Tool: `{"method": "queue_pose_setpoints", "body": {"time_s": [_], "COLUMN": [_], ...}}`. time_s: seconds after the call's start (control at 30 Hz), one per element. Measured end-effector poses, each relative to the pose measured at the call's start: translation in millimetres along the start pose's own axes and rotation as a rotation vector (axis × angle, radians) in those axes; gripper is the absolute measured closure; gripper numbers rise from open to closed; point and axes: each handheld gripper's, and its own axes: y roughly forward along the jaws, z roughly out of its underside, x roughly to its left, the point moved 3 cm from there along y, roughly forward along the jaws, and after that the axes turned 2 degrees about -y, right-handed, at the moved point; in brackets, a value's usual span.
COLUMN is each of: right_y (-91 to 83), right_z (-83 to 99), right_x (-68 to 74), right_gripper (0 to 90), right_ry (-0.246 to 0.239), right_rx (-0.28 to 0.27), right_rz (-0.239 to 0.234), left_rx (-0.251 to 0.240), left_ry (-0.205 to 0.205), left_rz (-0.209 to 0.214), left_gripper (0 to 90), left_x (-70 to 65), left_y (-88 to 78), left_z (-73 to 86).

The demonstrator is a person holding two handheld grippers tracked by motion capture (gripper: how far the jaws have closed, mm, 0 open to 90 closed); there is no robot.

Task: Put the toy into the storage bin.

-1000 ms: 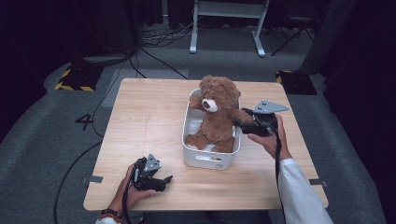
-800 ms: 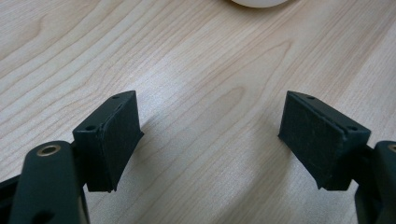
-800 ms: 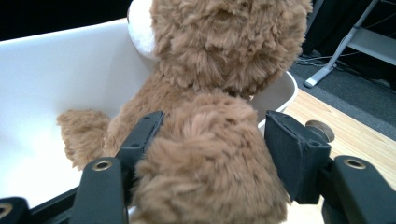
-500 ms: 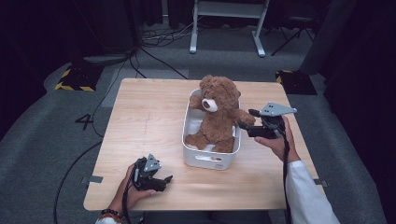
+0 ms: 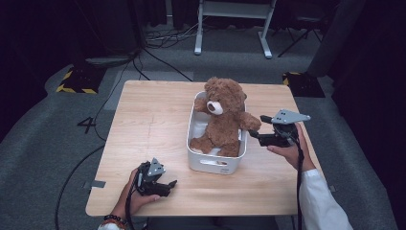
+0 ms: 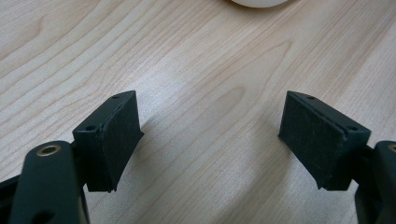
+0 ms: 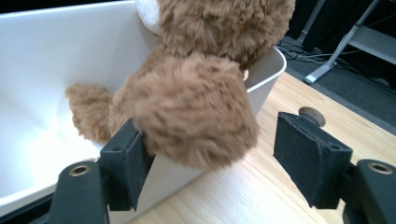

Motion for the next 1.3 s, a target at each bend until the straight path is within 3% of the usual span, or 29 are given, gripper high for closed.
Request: {"method": "queue_pose_setpoints", "body": {"time_s": [0.77,1.3], "right_y": [-25.8,-36.4], "right_z": [34.4,71.0], "right_x": [-3.9,-10.6], "right_gripper": [29.7,31.0], "right_ry": [-0.010,-0.010], "right_rx": [0.065,0.114], "right_rz": [0.017,0.033], "left_rx": [0.001,0.003], "left_ry": [0.003,-0.001], "left_rz": [-0.002,0.000], "left_gripper": [20.5,20.4], "left_x": [0.2,-0.1], "left_y": [-0.1,0.2], "left_z": [-0.1,-0.3]}}
